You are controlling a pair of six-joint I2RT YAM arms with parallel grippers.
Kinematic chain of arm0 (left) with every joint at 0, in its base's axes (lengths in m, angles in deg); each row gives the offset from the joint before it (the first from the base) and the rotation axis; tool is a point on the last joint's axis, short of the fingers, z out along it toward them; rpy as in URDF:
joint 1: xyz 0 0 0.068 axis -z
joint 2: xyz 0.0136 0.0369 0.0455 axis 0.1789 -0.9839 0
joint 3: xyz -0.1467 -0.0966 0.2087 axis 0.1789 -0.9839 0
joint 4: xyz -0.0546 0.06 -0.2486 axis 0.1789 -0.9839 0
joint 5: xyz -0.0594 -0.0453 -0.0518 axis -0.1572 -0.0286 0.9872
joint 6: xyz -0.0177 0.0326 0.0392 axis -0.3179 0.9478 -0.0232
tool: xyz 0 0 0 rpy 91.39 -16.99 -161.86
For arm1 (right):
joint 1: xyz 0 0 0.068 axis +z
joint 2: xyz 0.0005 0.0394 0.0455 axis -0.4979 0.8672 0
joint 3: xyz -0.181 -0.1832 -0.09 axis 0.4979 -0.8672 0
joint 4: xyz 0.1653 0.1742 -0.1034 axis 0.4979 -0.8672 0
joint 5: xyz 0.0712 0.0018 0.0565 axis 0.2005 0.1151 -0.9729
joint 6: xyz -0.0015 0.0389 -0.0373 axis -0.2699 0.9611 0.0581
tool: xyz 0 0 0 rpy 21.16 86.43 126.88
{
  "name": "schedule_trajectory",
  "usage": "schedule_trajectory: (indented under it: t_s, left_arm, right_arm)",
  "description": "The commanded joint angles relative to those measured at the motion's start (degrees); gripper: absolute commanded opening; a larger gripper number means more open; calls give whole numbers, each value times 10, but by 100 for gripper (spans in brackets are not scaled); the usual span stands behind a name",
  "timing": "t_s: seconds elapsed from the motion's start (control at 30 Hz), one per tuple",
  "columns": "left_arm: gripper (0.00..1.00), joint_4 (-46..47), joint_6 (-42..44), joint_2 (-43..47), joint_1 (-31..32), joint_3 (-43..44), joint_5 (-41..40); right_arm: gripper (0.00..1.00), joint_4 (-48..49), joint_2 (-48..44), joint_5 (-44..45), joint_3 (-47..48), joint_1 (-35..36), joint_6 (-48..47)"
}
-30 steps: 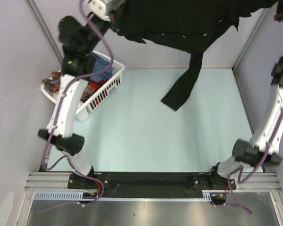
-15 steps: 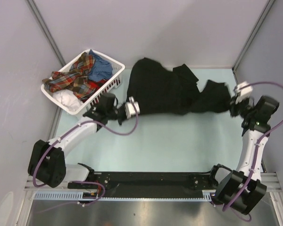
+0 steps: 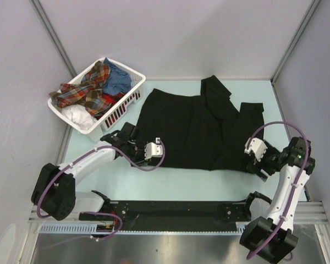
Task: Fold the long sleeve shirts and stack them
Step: Flatten the shirt out
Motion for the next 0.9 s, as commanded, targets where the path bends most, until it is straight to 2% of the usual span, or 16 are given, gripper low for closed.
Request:
schedule_trajectory:
  t_s: [0.0, 0.03, 0.07, 0.17, 0.2, 0.23, 0.27, 0.33, 0.37, 0.43, 0.63, 0.7, 0.77, 0.8, 0.87]
  left_arm:
    - [55, -146, 47, 39, 1, 9, 10]
    - [59, -152, 44, 55, 1, 10, 12]
    - [61, -155, 33, 63, 0, 12, 17]
    - [65, -134, -17, 83, -2, 27, 22]
    - [66, -127, -30, 82, -5, 40, 31]
    - [66, -118, -47, 82, -8, 46, 33]
    - [67, -92, -85, 81, -19, 53, 33]
    - [70, -75, -104, 75, -33, 74, 52]
    - [72, -70, -124, 70, -48, 81, 56]
    - [76, -62, -137, 60, -61, 99, 72]
    - [79, -57, -159, 22, -119, 128, 101]
    - [80, -57, -158, 16, -128, 131, 99]
    - [80, -58, -155, 12, -132, 133, 97]
    - [80, -56, -154, 8, -134, 138, 97]
    - [80, -56, -156, 0, -141, 142, 97]
  right_arm:
    - [100, -100, 21, 70, 68, -11, -44]
    - [100, -106, 44, 55, 115, -23, -30]
    - [100, -113, 111, 38, 141, -49, -9]
    - [100, -66, 224, -15, 246, -59, 154]
    - [100, -47, 294, -27, 269, -53, 251]
    - [100, -23, 332, -28, 287, -49, 307]
    - [100, 48, 360, -20, 317, -39, 363]
    - [99, 121, 428, 22, 337, -10, 503]
    - [100, 187, 448, 34, 352, -1, 544]
    - [100, 235, 511, 72, 375, 26, 618]
    - [94, 303, 681, 148, 493, 60, 727]
    - [93, 317, 708, 167, 523, 65, 743]
    - [88, 316, 741, 164, 539, 71, 754]
    - [84, 316, 749, 152, 546, 72, 758]
    - [64, 300, 770, 106, 563, 77, 767]
